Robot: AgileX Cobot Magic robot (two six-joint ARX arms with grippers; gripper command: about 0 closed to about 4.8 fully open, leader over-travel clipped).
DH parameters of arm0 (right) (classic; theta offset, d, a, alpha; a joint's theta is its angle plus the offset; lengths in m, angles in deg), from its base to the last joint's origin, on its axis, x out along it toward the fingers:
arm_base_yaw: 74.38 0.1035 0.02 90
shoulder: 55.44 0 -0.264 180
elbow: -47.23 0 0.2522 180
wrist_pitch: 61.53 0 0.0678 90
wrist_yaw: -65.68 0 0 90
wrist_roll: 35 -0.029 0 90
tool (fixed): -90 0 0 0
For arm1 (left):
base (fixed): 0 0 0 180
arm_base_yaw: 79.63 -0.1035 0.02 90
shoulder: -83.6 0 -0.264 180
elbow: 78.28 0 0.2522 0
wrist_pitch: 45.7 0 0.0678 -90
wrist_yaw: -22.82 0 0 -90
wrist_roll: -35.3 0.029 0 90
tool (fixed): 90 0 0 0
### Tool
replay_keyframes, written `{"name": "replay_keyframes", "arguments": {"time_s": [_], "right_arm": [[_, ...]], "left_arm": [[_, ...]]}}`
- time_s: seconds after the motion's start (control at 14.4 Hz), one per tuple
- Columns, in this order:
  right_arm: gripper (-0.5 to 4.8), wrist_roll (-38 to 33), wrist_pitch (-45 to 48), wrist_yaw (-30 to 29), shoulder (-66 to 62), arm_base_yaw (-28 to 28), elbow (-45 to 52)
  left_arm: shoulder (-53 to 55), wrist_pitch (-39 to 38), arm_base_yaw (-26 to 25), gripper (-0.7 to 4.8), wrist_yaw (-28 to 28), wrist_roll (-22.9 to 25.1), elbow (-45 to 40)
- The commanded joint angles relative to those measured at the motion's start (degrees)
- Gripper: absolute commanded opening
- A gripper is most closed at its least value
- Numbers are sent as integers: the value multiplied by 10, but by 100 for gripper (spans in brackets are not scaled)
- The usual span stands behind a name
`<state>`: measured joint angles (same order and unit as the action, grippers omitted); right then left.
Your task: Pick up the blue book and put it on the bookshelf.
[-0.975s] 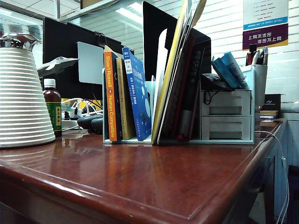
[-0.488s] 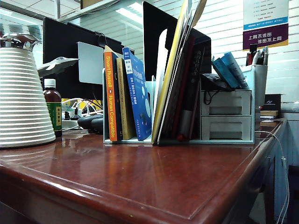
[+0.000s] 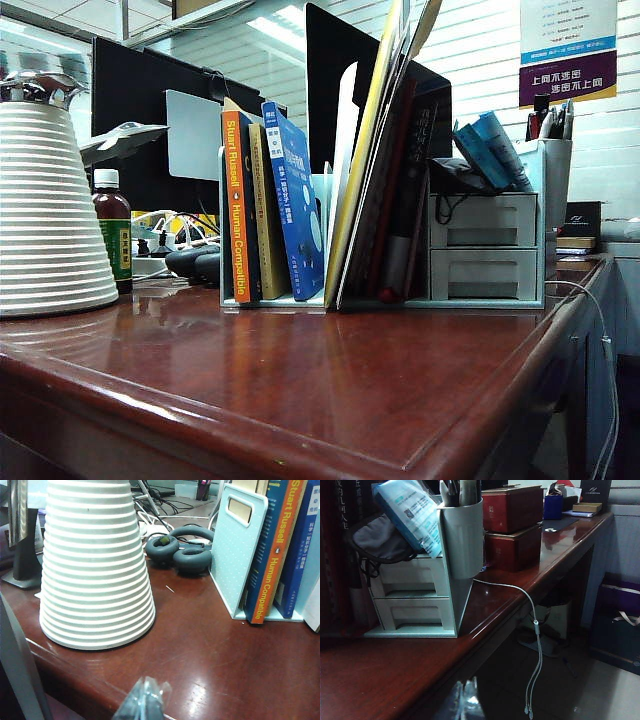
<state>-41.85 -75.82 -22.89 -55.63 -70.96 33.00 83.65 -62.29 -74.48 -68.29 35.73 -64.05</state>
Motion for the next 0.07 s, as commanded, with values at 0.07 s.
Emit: {"name": "replay_keyframes", "arguments": {"time_s": [0.07], "right_arm": [[-5,0,7,0,0,1,1]], "left_arm": [[1,3,-1,-5,-2,2,-1]]}}
